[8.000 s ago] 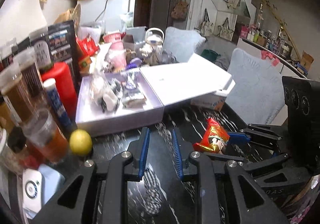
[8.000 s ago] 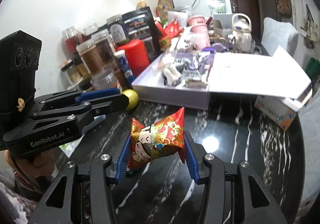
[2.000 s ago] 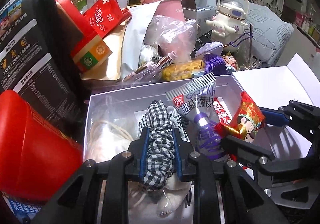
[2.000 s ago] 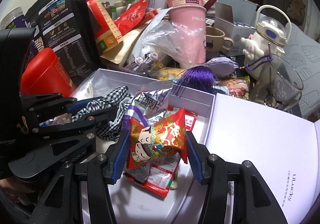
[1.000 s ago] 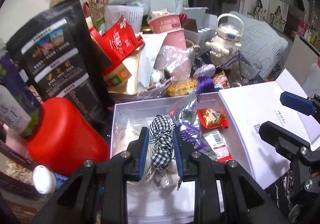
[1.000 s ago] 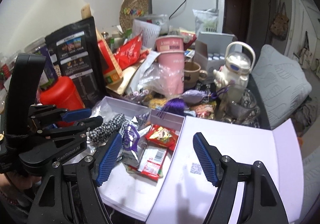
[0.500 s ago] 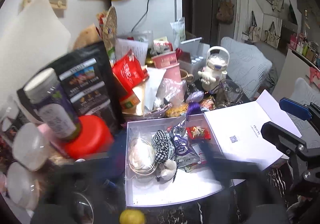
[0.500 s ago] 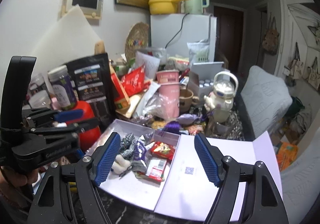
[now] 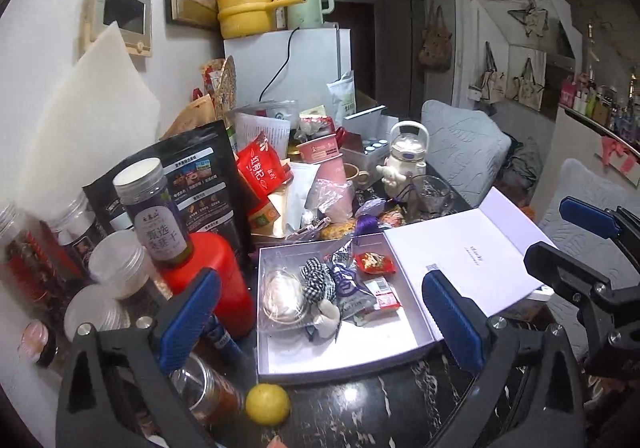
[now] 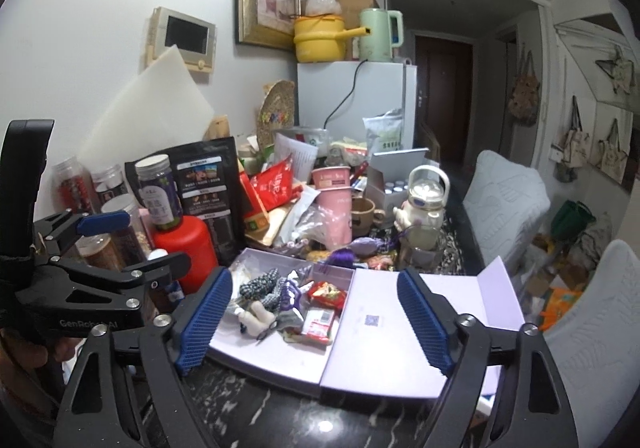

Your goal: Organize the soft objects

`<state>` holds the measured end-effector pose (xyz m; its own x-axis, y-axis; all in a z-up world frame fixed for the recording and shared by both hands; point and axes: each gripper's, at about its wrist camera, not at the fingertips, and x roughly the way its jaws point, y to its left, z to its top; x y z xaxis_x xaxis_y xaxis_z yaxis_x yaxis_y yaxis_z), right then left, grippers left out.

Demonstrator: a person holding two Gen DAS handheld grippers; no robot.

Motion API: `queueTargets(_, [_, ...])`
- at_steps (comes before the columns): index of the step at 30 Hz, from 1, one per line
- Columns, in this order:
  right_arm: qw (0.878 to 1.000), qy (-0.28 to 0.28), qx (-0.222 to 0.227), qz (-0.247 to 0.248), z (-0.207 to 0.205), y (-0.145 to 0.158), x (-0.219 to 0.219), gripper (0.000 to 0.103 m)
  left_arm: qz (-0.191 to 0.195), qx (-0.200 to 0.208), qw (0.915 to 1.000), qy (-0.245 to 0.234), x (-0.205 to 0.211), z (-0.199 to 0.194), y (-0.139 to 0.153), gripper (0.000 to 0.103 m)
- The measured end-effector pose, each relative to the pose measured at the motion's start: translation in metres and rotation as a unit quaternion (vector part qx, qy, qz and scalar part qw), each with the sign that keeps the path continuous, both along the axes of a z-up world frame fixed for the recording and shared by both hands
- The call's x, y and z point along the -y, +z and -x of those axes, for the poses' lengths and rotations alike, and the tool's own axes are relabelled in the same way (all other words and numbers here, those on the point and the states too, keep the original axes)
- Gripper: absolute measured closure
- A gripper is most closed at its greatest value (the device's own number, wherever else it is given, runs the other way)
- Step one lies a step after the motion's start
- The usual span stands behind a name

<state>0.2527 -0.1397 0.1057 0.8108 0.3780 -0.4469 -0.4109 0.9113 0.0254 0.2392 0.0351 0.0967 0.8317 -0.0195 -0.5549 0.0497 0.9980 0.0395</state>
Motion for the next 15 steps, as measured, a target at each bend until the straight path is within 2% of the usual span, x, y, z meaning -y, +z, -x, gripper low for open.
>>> queueTargets(7, [1.0,-0.015,0.006,-0.002,0.035,-0.002,0.007,0.017,-0.013,0.024,0.9996,-0.004,0.007,0.039,0.004,0.0])
queueTargets(15, [0.999,-0.047,0.004,0.001,0.061,-0.015,0.014,0.017,-0.023,0.022,0.9995,0.005,0.012,0.07,-0.007,0.0])
